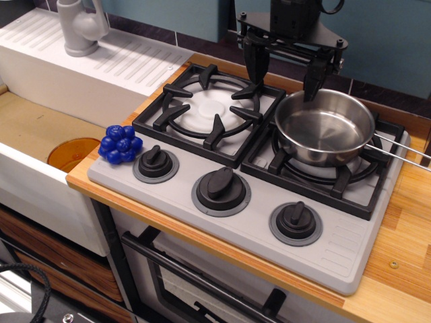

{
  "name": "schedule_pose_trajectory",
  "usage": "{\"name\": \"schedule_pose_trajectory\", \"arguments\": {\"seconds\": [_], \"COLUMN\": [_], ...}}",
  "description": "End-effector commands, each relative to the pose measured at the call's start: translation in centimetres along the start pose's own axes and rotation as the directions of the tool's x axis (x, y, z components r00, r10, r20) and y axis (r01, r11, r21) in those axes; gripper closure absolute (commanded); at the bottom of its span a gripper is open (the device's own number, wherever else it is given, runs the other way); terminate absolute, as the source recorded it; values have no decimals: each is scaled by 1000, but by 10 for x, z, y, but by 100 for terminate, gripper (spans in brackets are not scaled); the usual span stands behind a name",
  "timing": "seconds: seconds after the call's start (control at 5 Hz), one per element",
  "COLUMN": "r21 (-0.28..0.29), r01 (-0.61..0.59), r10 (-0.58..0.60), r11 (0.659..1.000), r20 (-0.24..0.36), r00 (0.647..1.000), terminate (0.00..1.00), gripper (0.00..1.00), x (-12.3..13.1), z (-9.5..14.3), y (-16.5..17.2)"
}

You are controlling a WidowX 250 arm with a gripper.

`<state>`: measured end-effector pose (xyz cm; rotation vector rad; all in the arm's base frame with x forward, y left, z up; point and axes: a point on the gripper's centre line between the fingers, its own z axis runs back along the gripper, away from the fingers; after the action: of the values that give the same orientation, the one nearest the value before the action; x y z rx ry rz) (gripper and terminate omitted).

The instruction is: Put pot or pan on stove and put blueberry in pot or pan

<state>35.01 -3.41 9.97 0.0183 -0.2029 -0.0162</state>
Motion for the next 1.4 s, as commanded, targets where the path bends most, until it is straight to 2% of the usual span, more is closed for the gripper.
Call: {"name": "schedule_pose_trajectory", "arguments": {"seconds": [0.0,0.4,0.8,1.2], "r21": [0,-46,-52,-47], "r01": [0,4,12,-4], "r10": [0,-2,-9,7], "r11": [1000,999,999,999], "r20": [0,51,67,54], "r00": [1000,999,998,999], "terminate": [0,0,0,0], "gripper": [0,0,0,0], "x": [0,10,12,-2], "z": [0,-28,-41,-49], "y": [0,-2,0,-1]}}
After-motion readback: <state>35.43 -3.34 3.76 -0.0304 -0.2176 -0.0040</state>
